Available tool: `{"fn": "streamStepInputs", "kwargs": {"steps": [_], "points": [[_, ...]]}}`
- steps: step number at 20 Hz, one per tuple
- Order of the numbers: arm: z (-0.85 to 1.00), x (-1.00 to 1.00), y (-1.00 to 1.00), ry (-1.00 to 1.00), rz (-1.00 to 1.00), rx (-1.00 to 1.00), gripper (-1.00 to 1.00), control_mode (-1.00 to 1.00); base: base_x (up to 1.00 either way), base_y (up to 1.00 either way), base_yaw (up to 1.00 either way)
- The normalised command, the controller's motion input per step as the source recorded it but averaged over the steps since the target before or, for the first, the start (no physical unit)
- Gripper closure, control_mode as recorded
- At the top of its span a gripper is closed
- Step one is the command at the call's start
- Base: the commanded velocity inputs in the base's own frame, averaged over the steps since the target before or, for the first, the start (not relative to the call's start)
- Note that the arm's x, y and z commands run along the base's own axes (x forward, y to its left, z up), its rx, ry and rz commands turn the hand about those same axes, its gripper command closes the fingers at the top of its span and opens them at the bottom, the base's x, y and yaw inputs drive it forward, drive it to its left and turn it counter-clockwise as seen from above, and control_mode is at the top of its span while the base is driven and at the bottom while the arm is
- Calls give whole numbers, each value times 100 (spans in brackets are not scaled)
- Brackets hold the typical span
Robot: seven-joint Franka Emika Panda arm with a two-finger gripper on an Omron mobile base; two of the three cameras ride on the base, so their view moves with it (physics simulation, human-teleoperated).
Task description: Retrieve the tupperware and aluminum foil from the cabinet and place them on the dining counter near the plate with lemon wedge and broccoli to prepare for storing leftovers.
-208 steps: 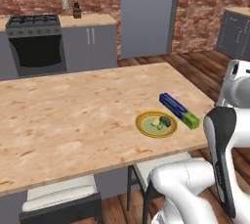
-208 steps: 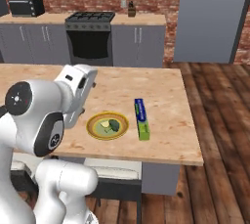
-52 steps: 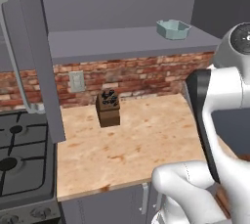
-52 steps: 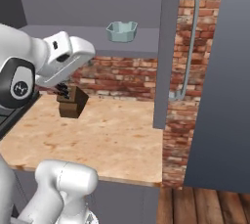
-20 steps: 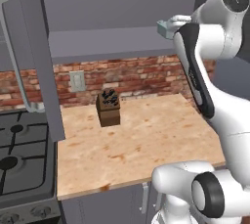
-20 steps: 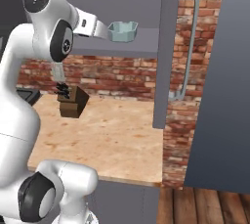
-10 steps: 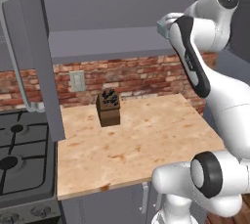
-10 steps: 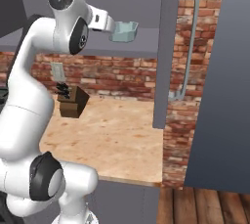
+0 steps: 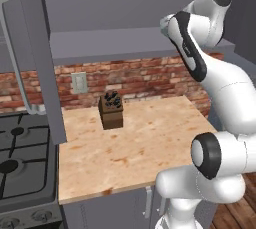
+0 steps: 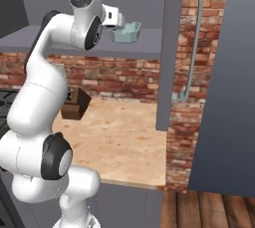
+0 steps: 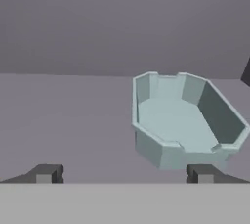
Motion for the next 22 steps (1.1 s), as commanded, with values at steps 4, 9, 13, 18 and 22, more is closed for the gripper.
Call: {"fn": "streamStepInputs", "kwargs": {"steps": [4,9,13,18,22], "points": [[0,64,-21,5,2,-6,-100,-100,0,0,0],[-1,63,-10,7,0,-3,-100,-100,0,0,0],[-13,56,0,5,2,0,-100,-100,0,0,0],[-26,50,0,6,2,0,-100,-100,0,0,0],[-43,28,-3,7,1,-4,-100,-100,0,0,0]]}}
